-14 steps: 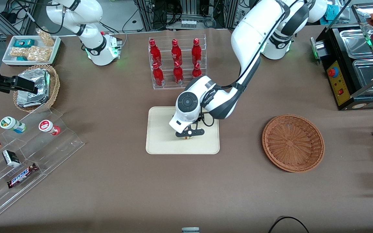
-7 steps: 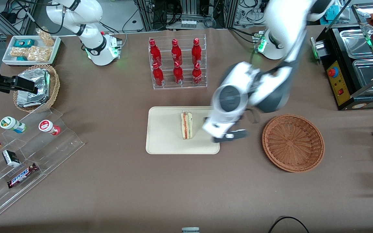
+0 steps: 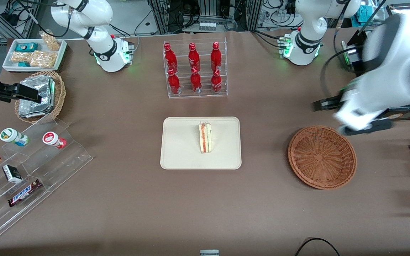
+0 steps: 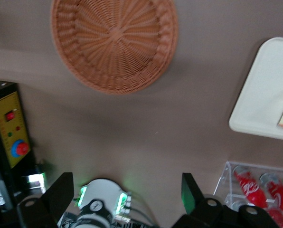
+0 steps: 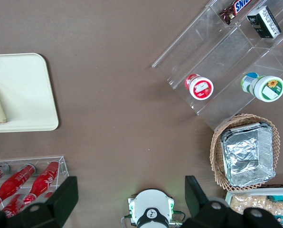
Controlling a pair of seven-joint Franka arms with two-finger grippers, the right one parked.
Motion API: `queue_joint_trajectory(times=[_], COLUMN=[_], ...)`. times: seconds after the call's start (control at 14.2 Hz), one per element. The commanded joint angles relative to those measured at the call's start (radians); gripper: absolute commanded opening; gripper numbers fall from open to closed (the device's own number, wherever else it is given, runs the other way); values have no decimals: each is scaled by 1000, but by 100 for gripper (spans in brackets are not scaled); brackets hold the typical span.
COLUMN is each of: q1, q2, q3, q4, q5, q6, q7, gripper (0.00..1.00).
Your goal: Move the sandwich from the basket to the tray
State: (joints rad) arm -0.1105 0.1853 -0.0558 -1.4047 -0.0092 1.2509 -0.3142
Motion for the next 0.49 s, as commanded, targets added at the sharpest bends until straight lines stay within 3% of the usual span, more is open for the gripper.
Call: queue_joint_trajectory(times=[0.0, 0.42], q1=[72, 65], q2=[-64, -64], q3=[-12, -12], q4=[-34, 21], q5=[11, -1], q6=[-36, -58], q7=[75, 61], gripper=[100, 100])
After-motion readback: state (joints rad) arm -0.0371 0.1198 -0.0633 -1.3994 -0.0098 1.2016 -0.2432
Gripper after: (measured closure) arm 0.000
